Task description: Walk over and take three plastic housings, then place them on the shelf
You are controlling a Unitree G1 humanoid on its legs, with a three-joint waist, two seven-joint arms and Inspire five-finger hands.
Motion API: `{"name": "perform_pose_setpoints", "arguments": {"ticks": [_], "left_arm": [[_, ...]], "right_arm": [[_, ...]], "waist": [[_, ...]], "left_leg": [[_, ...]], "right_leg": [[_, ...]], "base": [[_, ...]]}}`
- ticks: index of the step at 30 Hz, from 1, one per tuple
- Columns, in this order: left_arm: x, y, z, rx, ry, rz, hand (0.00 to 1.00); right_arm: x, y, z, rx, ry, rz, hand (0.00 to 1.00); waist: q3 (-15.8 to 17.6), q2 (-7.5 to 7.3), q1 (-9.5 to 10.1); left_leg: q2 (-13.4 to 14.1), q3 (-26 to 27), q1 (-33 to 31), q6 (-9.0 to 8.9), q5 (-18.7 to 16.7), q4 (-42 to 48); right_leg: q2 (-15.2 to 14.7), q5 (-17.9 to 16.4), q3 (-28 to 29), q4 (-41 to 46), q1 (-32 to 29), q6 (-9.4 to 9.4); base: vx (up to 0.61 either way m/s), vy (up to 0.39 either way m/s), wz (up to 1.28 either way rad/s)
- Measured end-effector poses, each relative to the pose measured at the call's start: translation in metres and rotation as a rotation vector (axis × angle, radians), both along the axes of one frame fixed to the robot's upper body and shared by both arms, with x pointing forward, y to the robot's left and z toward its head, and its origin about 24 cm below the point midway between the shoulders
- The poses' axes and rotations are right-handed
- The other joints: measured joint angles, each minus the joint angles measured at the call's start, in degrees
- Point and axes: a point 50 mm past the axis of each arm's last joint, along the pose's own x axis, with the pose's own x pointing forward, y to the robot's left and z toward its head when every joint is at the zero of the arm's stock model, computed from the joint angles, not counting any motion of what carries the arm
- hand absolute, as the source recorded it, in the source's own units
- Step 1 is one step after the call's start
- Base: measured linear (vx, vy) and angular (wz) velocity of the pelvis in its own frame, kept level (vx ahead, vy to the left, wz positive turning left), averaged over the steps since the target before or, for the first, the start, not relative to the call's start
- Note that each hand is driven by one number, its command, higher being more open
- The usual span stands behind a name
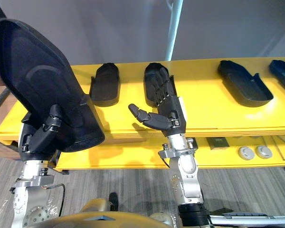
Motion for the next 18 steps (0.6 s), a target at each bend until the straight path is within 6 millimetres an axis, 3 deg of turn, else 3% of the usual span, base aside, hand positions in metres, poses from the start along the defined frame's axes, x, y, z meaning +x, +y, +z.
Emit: {"name": "perform_pose_setpoints", "arguments": {"ticks": [2,3,4,7,8,12,13,14,15,16,17,18], "left_arm": [[0.004,-0.003,-0.007,-0.012,0.025,-0.011,0.0],[0.005,-0.004,-0.011,-0.019,0.04,-0.012,0.0],[0.006,-0.006,-0.013,-0.027,0.047,-0.017,0.0],[0.008,-0.007,-0.012,-0.024,0.037,-0.022,0.0],[0.008,-0.004,-0.012,-0.01,0.038,-0.024,0.0],[0.004,0.0,-0.015,0.041,0.075,-0.056,0.0],[0.004,0.005,-0.011,0.08,0.061,-0.07,0.0],[0.003,0.009,-0.007,0.106,0.045,-0.07,0.0],[0.003,0.018,0.006,0.15,-0.002,-0.051,0.0],[0.005,0.024,0.019,0.18,-0.06,-0.036,0.0],[0.007,0.025,0.024,0.187,-0.091,-0.03,0.0],[0.012,0.027,0.033,0.19,-0.145,-0.018,0.0]], "right_arm": [[0.001,-0.002,0.002,0.008,-0.008,0.002,1.0],[0.0,-0.002,0.004,0.015,-0.019,0.004,1.0],[0.0,-0.004,0.005,0.023,-0.034,0.002,1.0],[0.0,-0.004,0.006,0.05,-0.038,0.004,1.0],[0.002,-0.002,0.003,0.073,-0.025,-0.021,1.0],[0.003,0.005,0.003,0.076,-0.017,-0.074,1.0],[0.003,0.004,0.004,0.072,-0.029,-0.09,1.0],[0.003,0.004,0.006,0.069,-0.041,-0.092,1.0],[0.003,0.004,0.01,0.067,-0.067,-0.092,1.0],[0.001,0.001,0.016,0.058,-0.095,-0.099,1.0],[0.0,-0.002,0.02,0.054,-0.111,-0.109,1.0],[-0.002,-0.008,0.025,0.053,-0.136,-0.135,1.0]], "waist": [[0.3,-0.34,-0.64],[0.2,-0.08,-1.44],[-0.2,0.93,-2.14],[-0.7,1.56,-2.87],[0.6,-0.5,-2.54],[1.0,-1.07,-0.85],[1.0,-1.3,-0.78],[1.0,-1.27,-0.69],[1.1,-1.04,-1.32],[1.0,-1.12,-2.03],[1.2,-0.94,-2.13],[1.3,-0.68,-2.48]], "left_leg": [[4.1,0.8,-1.2,-1.16,0.5,5.6],[5.6,0.3,-1.0,-1.27,3.2,6.2],[5.1,-2.1,-0.7,-3.82,6.8,5.2],[1.8,-0.8,-0.9,-6.31,-1.0,2.9],[0.2,-0.4,-0.7,-6.59,-2.4,3.0],[-2.7,-0.3,2.3,-4.1,-3.6,1.1],[-3.9,0.1,4.3,-3.01,-3.2,-2.0],[-4.2,0.7,5.2,-2.32,-2.5,-4.0],[-4.1,1.1,5.8,-1.15,-0.7,-7.9],[-4.2,0.6,6.2,-0.23,1.6,-11.4],[-4.3,0.2,6.2,-0.07,2.6,-12.8],[-4.5,-0.7,6.3,0.18,4.1,-15.0]], "right_leg": [[-3.9,0.2,0.1,1.9,0.1,0.92],[-6.5,0.4,0.3,3.1,0.0,2.88],[-8.4,0.6,0.9,4.5,-0.4,5.39],[-10.5,2.7,0.9,2.1,-0.2,6.79],[-12.1,5.1,-0.4,1.0,1.3,7.28],[-14.7,14.9,0.9,3.7,1.8,5.34],[-15.8,18.6,1.2,5.1,0.9,3.27],[-15.9,19.4,1.0,5.6,0.1,2.4],[-14.0,14.2,1.1,10.2,-2.2,1.14],[-9.7,7.4,1.8,12.8,-3.9,1.02],[-7.0,4.5,2.6,12.8,-4.2,0.94],[-1.4,0.1,4.0,9.3,-4.0,0.5]], "base": [[-0.02,0.204,0.15],[0.04,0.379,0.21],[0.06,0.378,0.2],[0.04,0.469,0.49],[0.0,0.351,0.52],[-0.03,0.306,0.18],[-0.02,0.173,0.04],[-0.04,0.142,0.03],[-0.03,0.04,0.16],[-0.03,0.009,0.25],[-0.02,-0.003,0.37],[-0.03,0.027,0.22]]}}
